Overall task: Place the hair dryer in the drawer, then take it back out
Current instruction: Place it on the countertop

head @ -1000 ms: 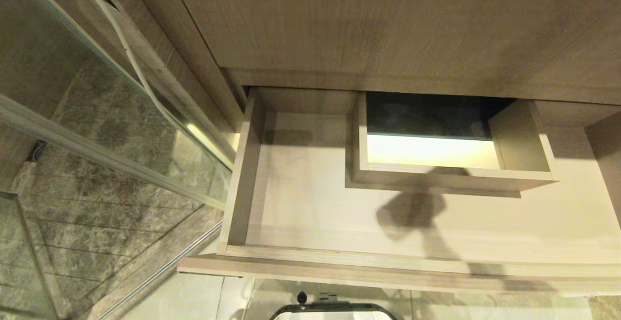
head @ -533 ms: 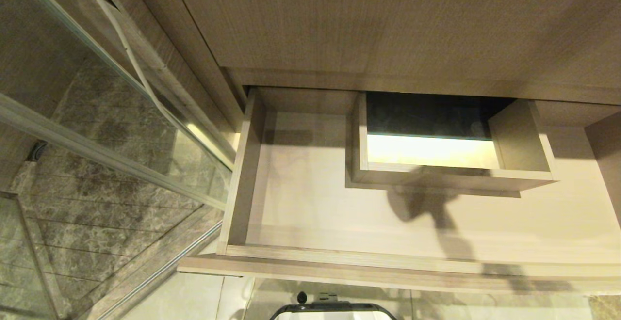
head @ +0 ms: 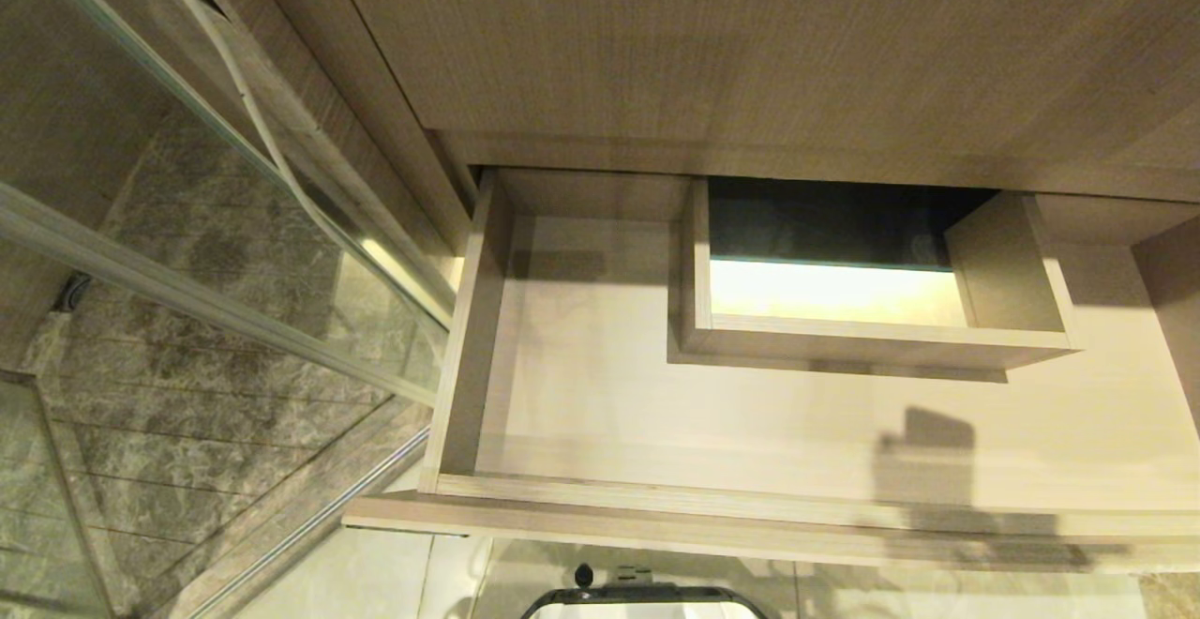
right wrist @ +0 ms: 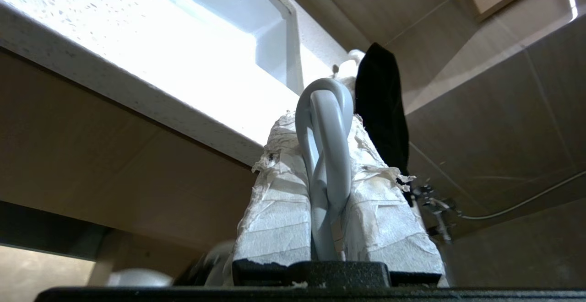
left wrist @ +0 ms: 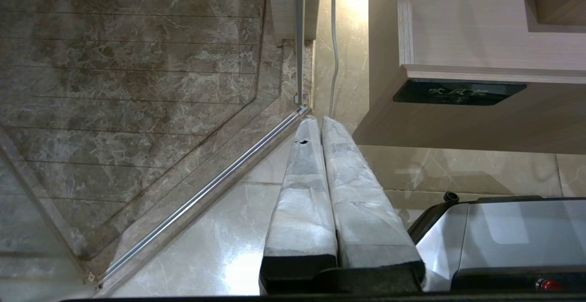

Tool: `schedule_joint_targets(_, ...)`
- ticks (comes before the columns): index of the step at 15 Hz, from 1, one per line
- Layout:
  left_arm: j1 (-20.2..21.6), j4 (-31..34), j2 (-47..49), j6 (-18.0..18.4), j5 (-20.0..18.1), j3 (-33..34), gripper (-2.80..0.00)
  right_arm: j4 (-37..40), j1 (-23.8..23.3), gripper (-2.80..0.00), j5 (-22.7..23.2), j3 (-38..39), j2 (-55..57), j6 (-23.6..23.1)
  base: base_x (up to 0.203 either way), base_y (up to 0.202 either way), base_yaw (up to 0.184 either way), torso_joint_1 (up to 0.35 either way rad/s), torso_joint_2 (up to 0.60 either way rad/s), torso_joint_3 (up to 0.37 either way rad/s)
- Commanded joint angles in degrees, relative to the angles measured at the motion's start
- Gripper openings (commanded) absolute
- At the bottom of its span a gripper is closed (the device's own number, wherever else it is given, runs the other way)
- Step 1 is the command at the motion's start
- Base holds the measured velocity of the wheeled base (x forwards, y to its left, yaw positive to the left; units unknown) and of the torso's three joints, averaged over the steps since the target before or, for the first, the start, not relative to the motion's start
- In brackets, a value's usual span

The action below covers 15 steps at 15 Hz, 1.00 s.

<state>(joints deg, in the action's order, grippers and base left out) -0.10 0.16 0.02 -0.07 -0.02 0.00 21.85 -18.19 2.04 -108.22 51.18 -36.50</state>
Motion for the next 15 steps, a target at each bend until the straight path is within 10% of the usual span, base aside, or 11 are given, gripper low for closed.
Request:
schedule_joint_targets(1,0.0,0.0,0.0,0.0,0.0,0.1,-2.80,-1.1,-0.1,-2.80,-0.1,0.2,1.4,1.3,0.000,0.000,0.000,0.000,0.00,0.000)
schedule_joint_targets(15,0.0,0.0,0.0,0.0,0.0,0.1,-2.80,5.5,-0.1,-2.80,-0.3,0.8,-0.2,6.6,0.000,0.000,0.000,0.000,0.00,0.000)
